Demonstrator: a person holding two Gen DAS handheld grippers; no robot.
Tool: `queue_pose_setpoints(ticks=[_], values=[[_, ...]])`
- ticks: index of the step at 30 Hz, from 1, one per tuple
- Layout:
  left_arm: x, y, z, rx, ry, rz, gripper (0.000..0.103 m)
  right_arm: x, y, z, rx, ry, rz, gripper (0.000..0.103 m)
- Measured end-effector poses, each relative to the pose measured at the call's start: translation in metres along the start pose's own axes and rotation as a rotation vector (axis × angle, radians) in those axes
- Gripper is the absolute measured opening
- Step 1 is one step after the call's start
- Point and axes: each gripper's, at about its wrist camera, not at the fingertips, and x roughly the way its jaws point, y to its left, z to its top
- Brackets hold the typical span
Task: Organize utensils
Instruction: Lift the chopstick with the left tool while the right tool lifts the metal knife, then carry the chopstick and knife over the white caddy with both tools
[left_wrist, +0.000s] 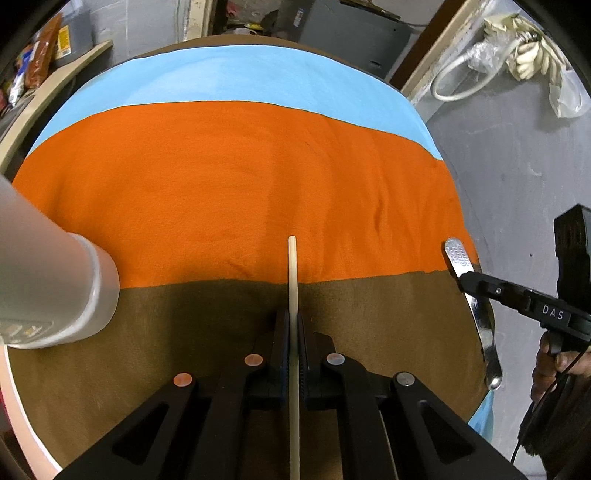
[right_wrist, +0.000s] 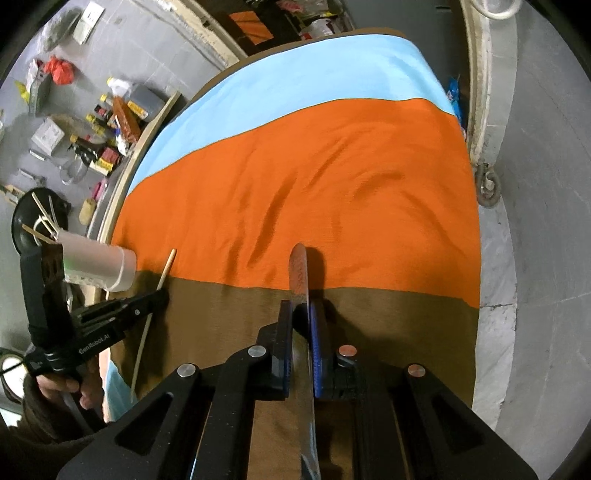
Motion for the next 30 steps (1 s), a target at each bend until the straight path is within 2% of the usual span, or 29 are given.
queue_pose_setpoints(ticks=[7, 10, 11, 14, 19, 26, 30], values=[[0.003, -0.003, 0.008, 0.025, 0.031, 0.002, 0.005, 0.002, 0.01, 0.0, -0.036, 0.036, -0.046, 0.008], [0.0, -0.001, 0.006, 0.015, 0.016, 0.004, 0.005, -0.001, 0.014, -0.002, -0.044, 0.034, -0.062, 0.008], [-0.001, -0.001, 0.004, 0.011, 0.009, 0.002, 0.005, -0.003, 0.015, -0.003, -0.047, 0.029, -0.062, 0.005], [-0.008, 0.003, -0.005, -0.007, -0.022, -0.033, 0.005, -0.011, 0.021, -0.011, -0.056, 0.003, -0.065, 0.002], [-0.03, 0.007, -0.019, -0.003, -0.115, -0.074, 0.005, -0.031, 0.028, -0.035, -0.018, -0.113, -0.008, 0.002], [-0.074, 0.011, -0.041, 0.032, -0.256, -0.138, 0.005, -0.07, 0.064, -0.085, -0.053, -0.312, -0.012, 0.002], [-0.102, 0.019, -0.048, 0.043, -0.324, -0.167, 0.005, -0.083, 0.086, -0.092, -0.082, -0.389, -0.017, 0.002]])
